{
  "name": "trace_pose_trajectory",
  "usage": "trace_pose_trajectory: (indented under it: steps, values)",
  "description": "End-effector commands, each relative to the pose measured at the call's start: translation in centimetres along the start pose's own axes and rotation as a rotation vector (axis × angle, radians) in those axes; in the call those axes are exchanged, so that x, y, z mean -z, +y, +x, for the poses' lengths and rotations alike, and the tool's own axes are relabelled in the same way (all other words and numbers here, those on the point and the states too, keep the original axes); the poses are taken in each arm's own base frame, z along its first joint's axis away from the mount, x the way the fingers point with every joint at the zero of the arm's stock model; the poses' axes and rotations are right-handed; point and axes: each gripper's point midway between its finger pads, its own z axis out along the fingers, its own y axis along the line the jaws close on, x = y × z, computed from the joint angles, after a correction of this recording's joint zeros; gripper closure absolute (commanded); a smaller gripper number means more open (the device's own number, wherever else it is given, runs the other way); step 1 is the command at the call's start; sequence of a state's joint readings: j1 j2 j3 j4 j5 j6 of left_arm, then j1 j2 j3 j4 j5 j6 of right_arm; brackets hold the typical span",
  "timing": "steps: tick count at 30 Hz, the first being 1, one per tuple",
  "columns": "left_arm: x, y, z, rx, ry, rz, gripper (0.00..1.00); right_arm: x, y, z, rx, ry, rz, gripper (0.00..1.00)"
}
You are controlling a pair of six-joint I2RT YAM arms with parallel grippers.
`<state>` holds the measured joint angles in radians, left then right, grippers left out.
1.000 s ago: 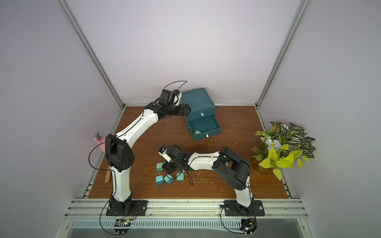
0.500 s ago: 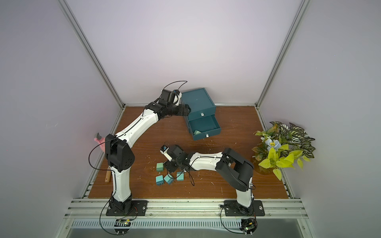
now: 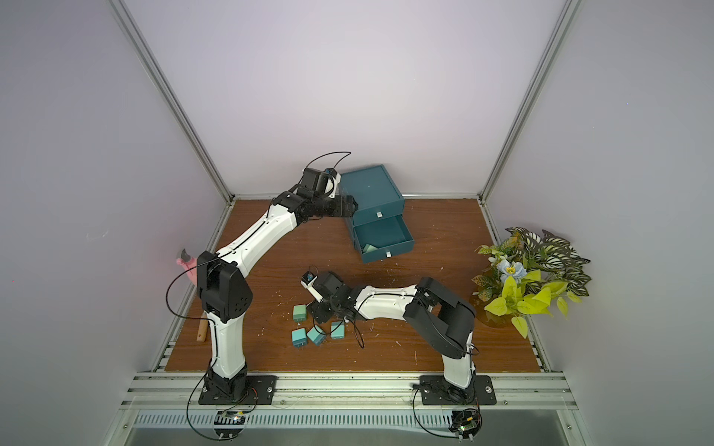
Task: Place the plugs into the drawer by color
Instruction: Pick up the plug from the center of the board.
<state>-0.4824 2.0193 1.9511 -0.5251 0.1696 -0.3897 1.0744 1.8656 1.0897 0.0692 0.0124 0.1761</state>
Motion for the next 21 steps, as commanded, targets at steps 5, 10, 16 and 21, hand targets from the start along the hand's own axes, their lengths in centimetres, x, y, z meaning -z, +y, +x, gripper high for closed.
trace_pose_trajectory:
  steps: [5,10,16,21]
  values:
    - [0.5,1.2,1.5,0.005,0.054,-0.035,0.01,0.0,1.2,-0.9,0.005,-0.004,-0.032,0.24]
    - [0.5,1.2,1.5,0.007,0.056,-0.034,0.02,-0.6,1.4,-0.6,0.015,0.019,-0.027,0.24]
    - [0.5,1.2,1.6,0.007,0.056,-0.033,0.01,-1.1,1.2,-0.2,0.012,0.037,-0.013,0.25]
    - [0.4,1.2,1.7,0.009,0.059,-0.032,0.01,-1.4,1.1,0.1,0.010,0.043,-0.007,0.26]
